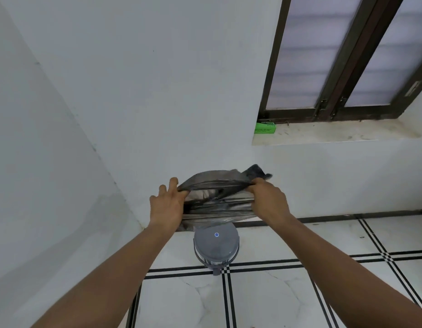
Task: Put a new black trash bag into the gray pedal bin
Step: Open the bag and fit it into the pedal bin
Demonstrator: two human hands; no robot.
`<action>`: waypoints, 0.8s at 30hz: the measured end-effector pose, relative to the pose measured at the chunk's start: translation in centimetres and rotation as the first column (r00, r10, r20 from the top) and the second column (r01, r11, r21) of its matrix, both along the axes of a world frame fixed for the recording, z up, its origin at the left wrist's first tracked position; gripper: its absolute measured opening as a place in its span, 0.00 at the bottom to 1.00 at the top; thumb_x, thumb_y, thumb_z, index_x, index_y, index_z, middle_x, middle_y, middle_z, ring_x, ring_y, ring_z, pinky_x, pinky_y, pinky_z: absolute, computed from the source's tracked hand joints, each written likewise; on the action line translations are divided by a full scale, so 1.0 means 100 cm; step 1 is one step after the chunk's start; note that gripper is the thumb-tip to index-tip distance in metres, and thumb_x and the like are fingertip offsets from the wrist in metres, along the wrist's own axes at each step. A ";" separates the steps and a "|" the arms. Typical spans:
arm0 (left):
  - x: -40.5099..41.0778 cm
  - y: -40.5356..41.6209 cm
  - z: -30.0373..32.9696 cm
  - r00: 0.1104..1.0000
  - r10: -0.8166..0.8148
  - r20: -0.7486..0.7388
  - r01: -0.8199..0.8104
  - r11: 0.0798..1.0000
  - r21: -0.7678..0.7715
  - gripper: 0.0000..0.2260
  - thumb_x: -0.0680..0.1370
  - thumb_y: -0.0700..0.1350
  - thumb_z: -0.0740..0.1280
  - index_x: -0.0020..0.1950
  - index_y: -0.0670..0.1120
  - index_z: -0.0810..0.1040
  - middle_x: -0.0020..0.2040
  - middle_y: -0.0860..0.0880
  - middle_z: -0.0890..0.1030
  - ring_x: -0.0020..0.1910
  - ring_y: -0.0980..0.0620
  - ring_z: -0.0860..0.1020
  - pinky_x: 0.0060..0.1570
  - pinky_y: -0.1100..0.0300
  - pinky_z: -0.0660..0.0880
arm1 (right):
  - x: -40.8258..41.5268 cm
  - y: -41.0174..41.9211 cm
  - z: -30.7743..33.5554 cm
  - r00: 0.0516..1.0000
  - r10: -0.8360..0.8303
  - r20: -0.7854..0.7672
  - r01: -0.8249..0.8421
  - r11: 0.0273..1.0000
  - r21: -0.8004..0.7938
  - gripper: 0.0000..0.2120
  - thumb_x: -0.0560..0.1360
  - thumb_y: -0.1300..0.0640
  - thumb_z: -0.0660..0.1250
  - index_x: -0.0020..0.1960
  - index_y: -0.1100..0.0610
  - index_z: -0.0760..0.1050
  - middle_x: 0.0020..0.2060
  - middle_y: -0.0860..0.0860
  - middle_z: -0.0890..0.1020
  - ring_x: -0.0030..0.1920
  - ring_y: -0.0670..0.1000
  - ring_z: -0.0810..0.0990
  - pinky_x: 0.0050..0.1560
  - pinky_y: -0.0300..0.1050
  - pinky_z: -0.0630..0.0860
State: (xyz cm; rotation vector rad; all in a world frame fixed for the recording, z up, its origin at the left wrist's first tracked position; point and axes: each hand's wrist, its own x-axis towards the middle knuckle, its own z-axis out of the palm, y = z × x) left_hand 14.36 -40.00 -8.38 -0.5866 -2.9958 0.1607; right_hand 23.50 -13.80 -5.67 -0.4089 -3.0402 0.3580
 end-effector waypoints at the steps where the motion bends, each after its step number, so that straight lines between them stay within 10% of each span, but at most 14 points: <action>1: -0.001 -0.003 -0.002 0.999 -0.010 -0.037 0.009 0.999 -0.038 0.20 0.76 0.40 0.69 0.66 0.57 0.77 0.69 0.46 0.67 0.61 0.41 0.71 0.49 0.47 0.72 | 0.001 0.004 -0.002 0.999 -0.029 -0.013 0.029 0.999 0.032 0.19 0.72 0.67 0.66 0.59 0.53 0.83 0.62 0.49 0.77 0.48 0.57 0.82 0.42 0.46 0.75; 4: -0.003 -0.007 -0.005 0.998 -0.017 0.062 0.018 1.000 -0.011 0.24 0.77 0.46 0.71 0.72 0.62 0.74 0.62 0.47 0.70 0.57 0.42 0.75 0.48 0.48 0.73 | 0.000 0.015 -0.004 0.994 -0.105 0.025 0.105 0.994 0.015 0.14 0.70 0.64 0.66 0.54 0.57 0.80 0.61 0.51 0.75 0.50 0.57 0.79 0.40 0.45 0.72; 8: -0.009 0.002 -0.004 0.908 -0.005 0.418 -0.107 0.964 0.245 0.25 0.77 0.38 0.67 0.68 0.63 0.80 0.58 0.51 0.77 0.49 0.49 0.81 0.45 0.54 0.79 | -0.010 0.014 0.000 0.954 -0.222 0.199 0.287 0.868 -0.405 0.07 0.68 0.56 0.66 0.40 0.60 0.74 0.45 0.53 0.77 0.46 0.56 0.78 0.39 0.43 0.72; 11: -0.005 0.024 0.010 0.615 -0.121 0.779 -0.528 0.670 0.521 0.23 0.72 0.35 0.70 0.63 0.55 0.83 0.51 0.49 0.82 0.36 0.51 0.78 0.32 0.60 0.74 | -0.015 0.012 0.005 0.894 -0.335 0.298 0.433 0.474 -0.767 0.15 0.65 0.50 0.77 0.43 0.60 0.80 0.39 0.54 0.84 0.40 0.54 0.83 0.35 0.42 0.76; 14: -0.003 0.039 0.017 0.659 -0.090 0.747 -0.648 0.437 0.624 0.21 0.68 0.48 0.77 0.59 0.48 0.79 0.54 0.46 0.80 0.42 0.48 0.79 0.39 0.57 0.77 | -0.015 0.015 0.002 0.910 -0.375 0.177 0.366 0.527 -0.767 0.04 0.69 0.64 0.73 0.38 0.56 0.83 0.36 0.52 0.85 0.40 0.52 0.82 0.35 0.39 0.75; 16: -0.006 0.035 0.014 0.829 0.116 0.547 -0.501 0.589 0.634 0.24 0.69 0.54 0.77 0.61 0.49 0.75 0.62 0.46 0.71 0.52 0.45 0.78 0.53 0.53 0.78 | -0.014 0.020 -0.001 0.951 -0.281 0.125 0.287 0.666 -0.688 0.17 0.72 0.70 0.63 0.38 0.53 0.85 0.34 0.47 0.83 0.36 0.48 0.79 0.31 0.35 0.70; 19: -0.004 0.020 0.005 0.966 0.202 0.164 -0.246 0.915 0.320 0.21 0.73 0.44 0.73 0.64 0.47 0.75 0.70 0.44 0.62 0.60 0.40 0.72 0.43 0.50 0.77 | -0.009 0.033 -0.004 0.975 -0.155 0.160 0.210 0.877 -0.431 0.21 0.72 0.69 0.62 0.45 0.49 0.88 0.42 0.44 0.85 0.40 0.47 0.81 0.36 0.36 0.72; 24: -0.003 0.007 -0.001 0.978 0.145 0.150 -0.129 0.985 -0.113 0.23 0.76 0.40 0.70 0.69 0.56 0.75 0.67 0.45 0.65 0.58 0.42 0.73 0.42 0.53 0.76 | -0.002 0.043 -0.013 0.976 -0.167 0.139 0.168 0.986 0.004 0.14 0.75 0.63 0.64 0.57 0.54 0.83 0.58 0.53 0.75 0.52 0.57 0.80 0.45 0.46 0.75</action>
